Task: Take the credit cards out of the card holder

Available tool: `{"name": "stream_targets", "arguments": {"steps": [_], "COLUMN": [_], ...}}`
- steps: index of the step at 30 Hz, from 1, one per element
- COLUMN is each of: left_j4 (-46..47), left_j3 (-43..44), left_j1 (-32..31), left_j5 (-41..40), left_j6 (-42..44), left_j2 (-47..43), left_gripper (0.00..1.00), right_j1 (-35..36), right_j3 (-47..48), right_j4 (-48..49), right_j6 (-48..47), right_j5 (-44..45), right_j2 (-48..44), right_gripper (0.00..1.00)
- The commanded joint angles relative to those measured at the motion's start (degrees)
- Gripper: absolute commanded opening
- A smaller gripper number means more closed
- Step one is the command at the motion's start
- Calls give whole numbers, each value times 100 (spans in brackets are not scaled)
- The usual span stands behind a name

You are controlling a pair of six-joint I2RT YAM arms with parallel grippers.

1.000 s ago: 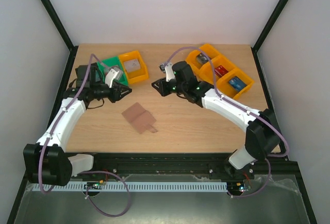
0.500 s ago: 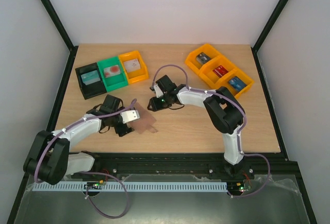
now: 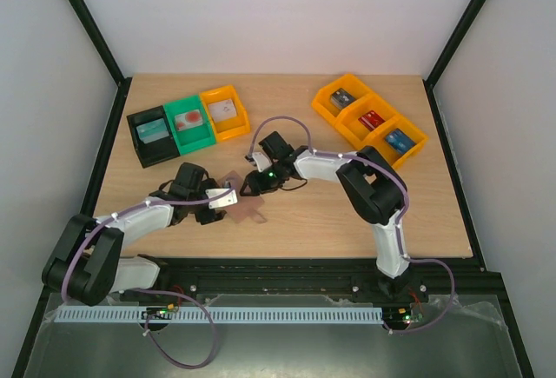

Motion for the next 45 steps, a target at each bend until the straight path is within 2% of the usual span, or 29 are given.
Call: {"name": "stream_targets", "arguments": {"steps": [1, 3, 7, 9, 10, 14, 22, 25, 31, 36, 39, 42, 45], "left_j4": [56, 76, 135, 100, 46, -293, -1724, -2186, -2654, -3432, -3838, -4252, -4564], "left_j3": [-118, -84, -41, -19, -6, 81, 852, 1125, 1431, 2022, 2484, 3167, 3531], "left_j1": [-58, -72, -100, -103, -101, -93, 6, 106, 190, 280, 791, 1748, 2143], "left_j5": [-128, -119, -108, -104, -87, -32, -121, 112, 545, 643, 868, 1692, 1962], "left_j6": [300, 304, 215, 137, 129, 163, 80, -5, -233, -219, -180, -121, 143], "left_j2": [188, 242, 293, 265, 229, -18, -208, -274, -314, -421, -515, -585, -798], "left_gripper": [76, 76, 75, 75, 75, 79, 99, 99, 99, 99, 99, 99, 99], "right_j1": [141, 180, 191, 171, 148, -39, -332, -399, -474, -604, -631, -635, -657], "right_j3": [-13, -68, -129, -131, -148, -356, -970, -1128, -1194, -1222, -1038, -932, -760], "right_j4": [70, 270, 470, 473, 491, 746, 1729, 2187, 2677, 2873, 2537, 2186, 2053], "right_j6": [190, 329, 514, 545, 596, 913, 1616, 2088, 2559, 2787, 2542, 2195, 2185], "right_j5": [-338, -486, -552, -560, -586, -869, -1009, -1122, -1131, -1027, -982, -935, -1050], "right_j2": [280, 279, 143, 40, -5, -197, -821, -906, -1157, -1425, -1569, -1791, -2043], "right_gripper": [45, 41, 12, 3, 2, 2, 2, 2, 2, 2, 2, 1, 2]}}
